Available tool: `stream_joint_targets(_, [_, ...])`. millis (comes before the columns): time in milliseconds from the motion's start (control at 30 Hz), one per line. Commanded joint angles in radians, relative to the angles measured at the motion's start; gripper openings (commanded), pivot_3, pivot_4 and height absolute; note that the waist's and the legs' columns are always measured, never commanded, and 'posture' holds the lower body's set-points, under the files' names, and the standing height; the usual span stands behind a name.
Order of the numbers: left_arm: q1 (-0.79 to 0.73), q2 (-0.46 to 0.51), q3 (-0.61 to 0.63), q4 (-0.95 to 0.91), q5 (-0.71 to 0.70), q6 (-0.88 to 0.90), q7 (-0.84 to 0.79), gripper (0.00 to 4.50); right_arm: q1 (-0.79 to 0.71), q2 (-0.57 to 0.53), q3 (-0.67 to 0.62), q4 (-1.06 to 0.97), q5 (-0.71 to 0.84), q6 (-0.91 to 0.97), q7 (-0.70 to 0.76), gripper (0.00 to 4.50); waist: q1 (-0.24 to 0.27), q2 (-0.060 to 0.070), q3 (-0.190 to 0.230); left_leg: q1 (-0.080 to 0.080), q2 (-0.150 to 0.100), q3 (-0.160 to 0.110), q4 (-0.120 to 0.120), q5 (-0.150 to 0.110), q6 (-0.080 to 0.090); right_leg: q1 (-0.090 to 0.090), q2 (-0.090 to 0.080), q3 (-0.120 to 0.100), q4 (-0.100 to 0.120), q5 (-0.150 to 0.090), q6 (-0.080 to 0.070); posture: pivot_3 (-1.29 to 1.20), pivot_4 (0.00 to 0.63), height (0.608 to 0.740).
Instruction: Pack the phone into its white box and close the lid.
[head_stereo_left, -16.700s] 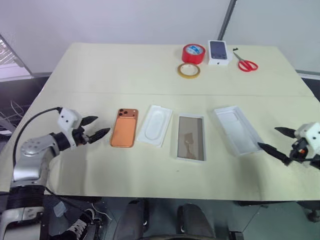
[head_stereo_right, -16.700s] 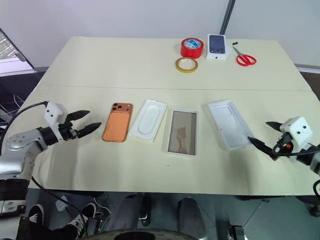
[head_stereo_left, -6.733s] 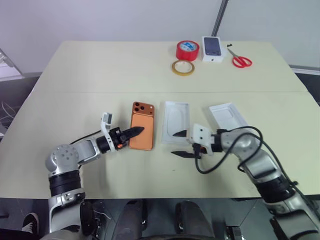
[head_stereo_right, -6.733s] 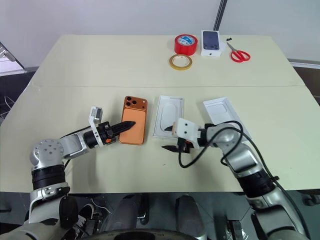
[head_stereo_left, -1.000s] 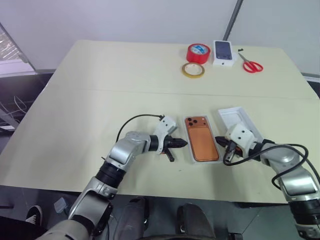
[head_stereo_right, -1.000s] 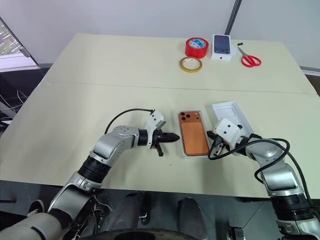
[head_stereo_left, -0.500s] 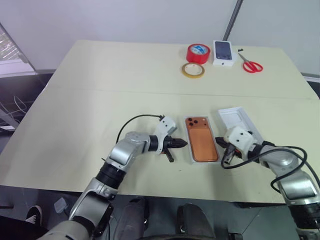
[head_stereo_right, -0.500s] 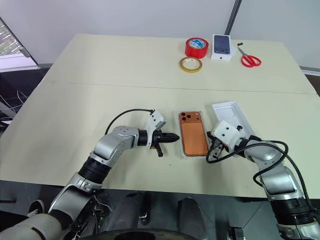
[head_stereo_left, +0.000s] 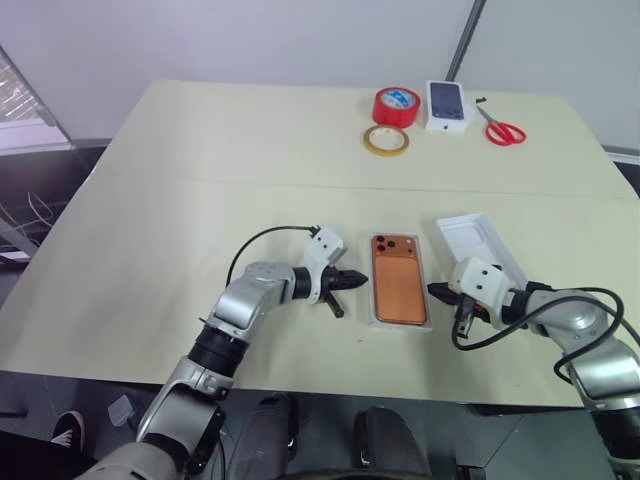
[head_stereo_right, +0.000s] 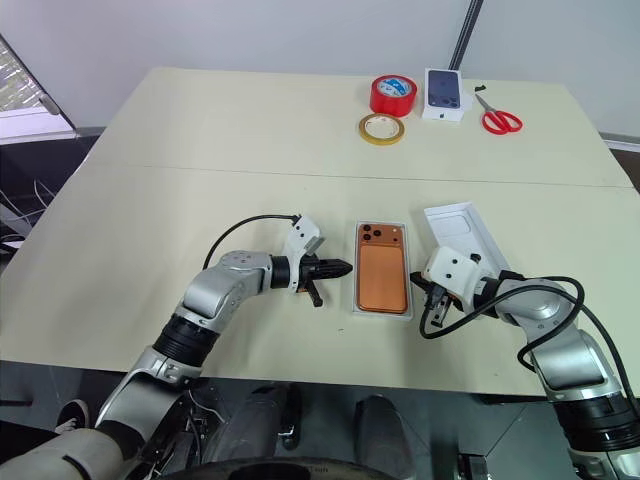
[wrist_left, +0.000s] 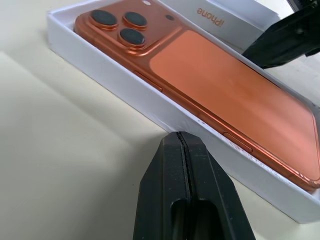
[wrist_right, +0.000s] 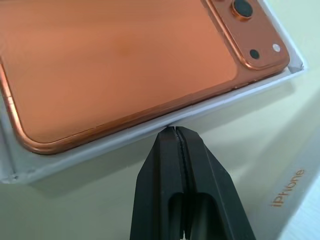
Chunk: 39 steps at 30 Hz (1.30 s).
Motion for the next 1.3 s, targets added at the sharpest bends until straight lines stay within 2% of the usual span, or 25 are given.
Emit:
stream_joint_targets(33, [0.004, -0.015, 0.002, -0.035, -0.014, -0.011, 0.001, 0.0, -0.023, -0.005, -0.002, -0.016, 0.009, -0.015, -0.009, 0.03, 0.0, 0.0, 0.0, 0.0, 0.0, 0.0, 0.0, 0.0, 0.0, 0.0, 0.0, 0.0, 0.0, 0.0, 0.0, 0.0, 0.15, 0.728])
stream_joint_targets(267, [-0.002, 0.008, 0.039, -0.078, -0.03, 0.019, 0.021, 0.0, -0.054, -0.04, -0.026, 0.033, -0.034, -0.068, -0.039, 0.03, 0.0, 0.0, 0.0, 0.0, 0.0, 0.0, 0.0, 0.0, 0.0, 0.0, 0.0, 0.0, 0.0, 0.0, 0.0, 0.0, 0.15, 0.728])
stream_joint_targets(333, [-0.022, 0.012, 0.058, -0.091, -0.044, 0.026, 0.024, 0.0, -0.105, -0.03, -0.026, 0.073, -0.041, -0.072, -0.066, 0.03, 0.0, 0.0, 0.0, 0.0, 0.0, 0.0, 0.0, 0.0, 0.0, 0.0, 0.0, 0.0, 0.0, 0.0, 0.0, 0.0, 0.15, 0.728])
stream_joint_targets(500, [-0.035, 0.03, 0.056, -0.077, -0.018, -0.023, 0.031, 0.0, -0.243, 0.031, 0.035, 0.2, -0.089, -0.1, -0.139, 0.03, -0.005, 0.0, 0.0, 0.0, 0.0, 0.0, 0.0, 0.001, -0.001, 0.0, 0.0, 0.0, 0.0, 0.0, 0.0, 0.0, 0.15, 0.728])
stream_joint_targets(733, [-0.022, 0.04, 0.074, -0.097, -0.026, -0.045, 0.049, 0.0, -0.355, 0.065, 0.133, 0.383, -0.199, -0.194, -0.203, 0.03, -0.001, 0.0, 0.0, 0.0, 0.0, 0.001, 0.0, 0.003, -0.005, -0.001, 0.0, 0.0, 0.0, 0.0, 0.0, 0.0, 0.15, 0.728])
stream_joint_targets(1067, [0.007, 0.076, 0.105, -0.128, -0.044, -0.04, 0.045, 0.0, -0.389, 0.046, 0.137, 0.481, -0.274, -0.209, -0.264, 0.03, -0.008, 0.0, 0.0, 0.0, 0.0, 0.0, 0.0, 0.003, -0.006, -0.001, 0.001, 0.0, 0.001, 0.0, 0.0, 0.0, 0.15, 0.728])
stream_joint_targets(1200, [0.015, 0.086, 0.118, -0.136, -0.052, -0.052, 0.039, 0.0, -0.367, 0.038, 0.095, 0.432, -0.236, -0.172, -0.247, 0.03, -0.009, 0.0, 0.0, 0.0, 0.0, 0.001, 0.0, 0.003, -0.006, -0.001, 0.001, 0.0, 0.001, 0.0, 0.0, 0.0, 0.15, 0.728])
stream_joint_targets(1267, [0.013, 0.087, 0.142, -0.134, -0.075, -0.04, 0.033, 0.0, -0.349, 0.062, 0.037, 0.354, -0.117, -0.08, -0.188, 0.03, -0.009, 0.0, 0.0, 0.0, 0.0, 0.0, 0.0, 0.003, -0.006, -0.001, 0.001, 0.0, 0.001, 0.0, 0.0, 0.0, 0.15, 0.728])
stream_joint_targets(1300, [0.011, 0.09, 0.152, -0.129, -0.083, -0.042, 0.028, 0.25, -0.334, 0.07, 0.007, 0.306, -0.05, -0.009, -0.151, 0.27, -0.011, 0.0, 0.0, -0.001, 0.0, 0.0, 0.0, 0.003, -0.006, -0.001, 0.001, 0.0, 0.001, 0.0, 0.0, 0.0, 0.15, 0.728])
